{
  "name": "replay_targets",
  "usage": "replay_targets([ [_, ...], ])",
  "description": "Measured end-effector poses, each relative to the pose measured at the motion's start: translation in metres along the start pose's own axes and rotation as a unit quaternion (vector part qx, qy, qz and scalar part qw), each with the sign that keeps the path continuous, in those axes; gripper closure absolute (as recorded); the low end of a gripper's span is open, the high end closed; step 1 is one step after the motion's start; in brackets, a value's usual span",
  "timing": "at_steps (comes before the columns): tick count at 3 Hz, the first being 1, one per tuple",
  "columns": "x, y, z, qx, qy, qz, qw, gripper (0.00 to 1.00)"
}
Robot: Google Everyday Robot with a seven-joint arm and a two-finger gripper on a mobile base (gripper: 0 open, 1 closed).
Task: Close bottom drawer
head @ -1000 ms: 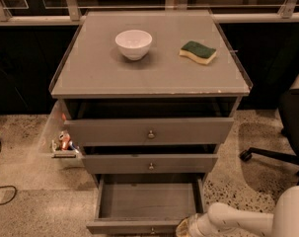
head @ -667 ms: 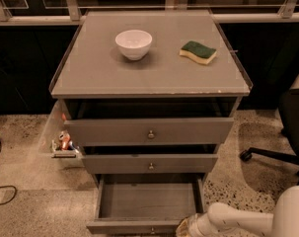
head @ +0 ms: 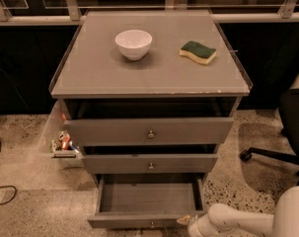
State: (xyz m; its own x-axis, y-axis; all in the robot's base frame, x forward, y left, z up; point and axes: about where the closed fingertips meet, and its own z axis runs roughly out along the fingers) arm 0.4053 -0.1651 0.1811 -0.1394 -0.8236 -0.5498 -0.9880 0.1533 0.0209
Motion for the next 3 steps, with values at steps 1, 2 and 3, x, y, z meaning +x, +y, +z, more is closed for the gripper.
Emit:
replay_targets([
  [1, 0.0, 0.0, 0.0, 0.0, 0.0, 0.001, 1.0, 0.0],
  [2, 0.012, -0.016, 0.005, 0.018, -0.014, 0.008, 0.9997, 0.19],
  [3, 0.03, -0.054, 0.028, 0.034, -0.017, -0.005, 0.9993, 0.42],
])
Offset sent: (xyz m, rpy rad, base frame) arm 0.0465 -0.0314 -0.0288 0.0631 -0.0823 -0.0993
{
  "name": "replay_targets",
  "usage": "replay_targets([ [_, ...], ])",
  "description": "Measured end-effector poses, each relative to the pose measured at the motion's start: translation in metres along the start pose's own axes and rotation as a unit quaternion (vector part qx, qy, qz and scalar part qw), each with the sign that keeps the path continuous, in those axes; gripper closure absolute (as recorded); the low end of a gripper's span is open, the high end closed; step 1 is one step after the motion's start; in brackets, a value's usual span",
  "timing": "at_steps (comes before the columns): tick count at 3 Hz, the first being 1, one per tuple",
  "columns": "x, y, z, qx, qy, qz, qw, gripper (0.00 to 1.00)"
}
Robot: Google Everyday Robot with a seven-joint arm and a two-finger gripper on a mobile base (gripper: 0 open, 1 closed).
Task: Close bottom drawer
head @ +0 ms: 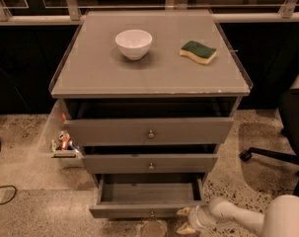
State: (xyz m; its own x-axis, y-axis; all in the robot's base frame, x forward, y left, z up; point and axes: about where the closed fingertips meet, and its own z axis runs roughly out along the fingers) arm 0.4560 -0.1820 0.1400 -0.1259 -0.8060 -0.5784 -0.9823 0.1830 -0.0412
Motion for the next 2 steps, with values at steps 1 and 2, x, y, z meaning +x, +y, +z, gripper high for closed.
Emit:
replay_targets([
  [1, 0.004, -0.02, 0.018, -0.005, -0.001, -0.008, 1.0, 0.65],
  [2, -0.005, -0.081, 0.005, 0.032, 0.018, -0.021, 0.9991, 0.89],
])
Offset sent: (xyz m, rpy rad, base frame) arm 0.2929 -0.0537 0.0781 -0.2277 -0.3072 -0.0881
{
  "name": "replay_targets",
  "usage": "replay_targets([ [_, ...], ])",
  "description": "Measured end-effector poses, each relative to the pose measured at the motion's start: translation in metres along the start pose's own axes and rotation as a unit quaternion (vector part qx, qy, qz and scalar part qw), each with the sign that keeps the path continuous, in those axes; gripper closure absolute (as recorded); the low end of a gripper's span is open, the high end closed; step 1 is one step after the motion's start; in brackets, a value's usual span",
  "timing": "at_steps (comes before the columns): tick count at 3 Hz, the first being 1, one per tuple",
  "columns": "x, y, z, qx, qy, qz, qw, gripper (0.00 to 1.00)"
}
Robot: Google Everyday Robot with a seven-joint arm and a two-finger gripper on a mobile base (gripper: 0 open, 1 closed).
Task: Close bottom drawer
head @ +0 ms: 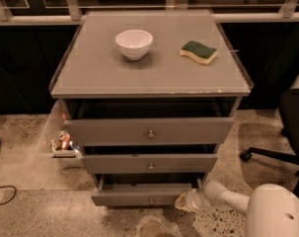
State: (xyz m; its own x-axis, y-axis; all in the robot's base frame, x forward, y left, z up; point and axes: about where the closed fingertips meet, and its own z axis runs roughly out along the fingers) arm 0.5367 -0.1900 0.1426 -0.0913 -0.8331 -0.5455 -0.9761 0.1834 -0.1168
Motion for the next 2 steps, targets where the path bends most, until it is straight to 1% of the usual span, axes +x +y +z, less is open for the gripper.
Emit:
replay_targets([
  [1, -0.0002, 0.0014, 0.0, 0.0, 0.0, 0.0, 1.0, 1.0],
  [2, -0.0003, 0.0015, 0.0001, 0.0, 0.0, 0.0, 1.0, 0.81],
])
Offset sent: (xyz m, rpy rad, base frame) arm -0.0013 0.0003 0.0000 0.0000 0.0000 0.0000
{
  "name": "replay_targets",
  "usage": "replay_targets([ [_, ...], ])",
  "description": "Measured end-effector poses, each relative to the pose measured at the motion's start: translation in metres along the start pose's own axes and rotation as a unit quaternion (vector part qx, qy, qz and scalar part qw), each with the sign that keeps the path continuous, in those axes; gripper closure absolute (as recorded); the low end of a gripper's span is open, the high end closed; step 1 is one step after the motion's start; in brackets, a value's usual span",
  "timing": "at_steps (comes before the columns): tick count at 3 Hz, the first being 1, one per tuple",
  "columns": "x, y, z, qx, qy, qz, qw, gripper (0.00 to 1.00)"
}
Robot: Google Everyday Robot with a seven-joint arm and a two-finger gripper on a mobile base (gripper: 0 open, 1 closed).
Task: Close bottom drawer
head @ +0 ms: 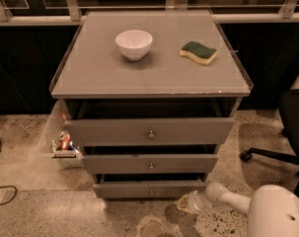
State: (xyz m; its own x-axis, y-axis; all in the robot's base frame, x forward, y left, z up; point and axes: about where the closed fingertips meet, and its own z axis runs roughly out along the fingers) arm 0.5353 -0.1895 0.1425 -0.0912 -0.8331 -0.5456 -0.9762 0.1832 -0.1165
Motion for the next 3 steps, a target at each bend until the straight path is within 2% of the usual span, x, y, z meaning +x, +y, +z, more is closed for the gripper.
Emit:
replay_targets([
  [3, 0.0, 0.0001, 0.0001, 0.0, 0.0, 0.0, 1.0, 0.12],
])
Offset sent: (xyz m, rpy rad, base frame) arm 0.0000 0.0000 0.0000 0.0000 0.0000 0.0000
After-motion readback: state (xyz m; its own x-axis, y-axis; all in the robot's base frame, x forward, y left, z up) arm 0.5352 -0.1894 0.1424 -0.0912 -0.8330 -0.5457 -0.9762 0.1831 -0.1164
